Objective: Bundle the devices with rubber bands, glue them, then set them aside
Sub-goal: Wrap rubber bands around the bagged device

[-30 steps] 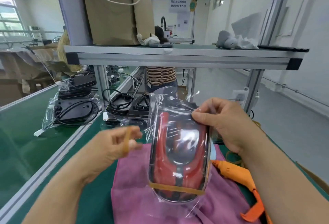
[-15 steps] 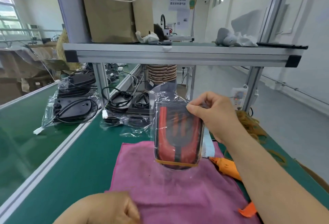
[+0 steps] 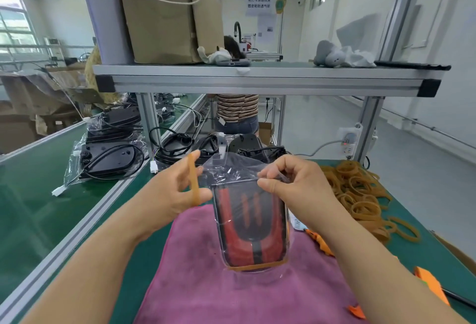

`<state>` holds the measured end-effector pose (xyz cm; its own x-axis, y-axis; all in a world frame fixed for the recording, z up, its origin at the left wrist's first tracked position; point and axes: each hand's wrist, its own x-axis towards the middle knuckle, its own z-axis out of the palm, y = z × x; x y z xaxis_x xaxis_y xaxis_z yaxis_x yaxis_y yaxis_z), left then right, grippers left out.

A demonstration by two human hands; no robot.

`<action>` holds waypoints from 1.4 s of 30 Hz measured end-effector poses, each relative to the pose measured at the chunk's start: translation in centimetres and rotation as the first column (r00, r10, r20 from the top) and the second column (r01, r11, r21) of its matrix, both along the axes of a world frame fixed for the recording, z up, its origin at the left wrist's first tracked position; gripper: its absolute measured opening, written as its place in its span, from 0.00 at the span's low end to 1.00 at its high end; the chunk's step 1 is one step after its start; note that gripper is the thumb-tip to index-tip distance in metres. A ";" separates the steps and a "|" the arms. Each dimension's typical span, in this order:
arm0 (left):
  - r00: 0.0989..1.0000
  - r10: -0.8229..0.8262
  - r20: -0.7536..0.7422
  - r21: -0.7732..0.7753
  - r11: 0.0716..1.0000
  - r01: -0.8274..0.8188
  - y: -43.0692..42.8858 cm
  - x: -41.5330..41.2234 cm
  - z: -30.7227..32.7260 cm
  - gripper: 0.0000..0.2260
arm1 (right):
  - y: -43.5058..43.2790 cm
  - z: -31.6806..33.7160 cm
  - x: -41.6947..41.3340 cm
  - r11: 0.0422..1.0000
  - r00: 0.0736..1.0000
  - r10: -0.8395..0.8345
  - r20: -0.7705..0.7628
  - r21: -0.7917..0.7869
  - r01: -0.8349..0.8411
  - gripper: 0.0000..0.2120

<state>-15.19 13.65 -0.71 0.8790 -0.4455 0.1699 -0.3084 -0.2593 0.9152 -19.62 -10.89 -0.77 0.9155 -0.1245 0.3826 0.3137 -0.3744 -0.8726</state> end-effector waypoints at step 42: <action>0.994 -0.101 0.039 0.212 0.973 0.091 -7.9 -1.5 -0.5 0.29 | 3.1 3.0 -2.1 0.799 0.975 -0.216 -0.059 -0.584 0.141 0.09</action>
<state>-16.69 5.77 -1.21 0.8232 -0.5579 0.1054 -0.3843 -0.4109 0.8267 -21.68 -7.76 2.27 0.9409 -0.0821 0.3284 0.1018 -0.8566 -0.5059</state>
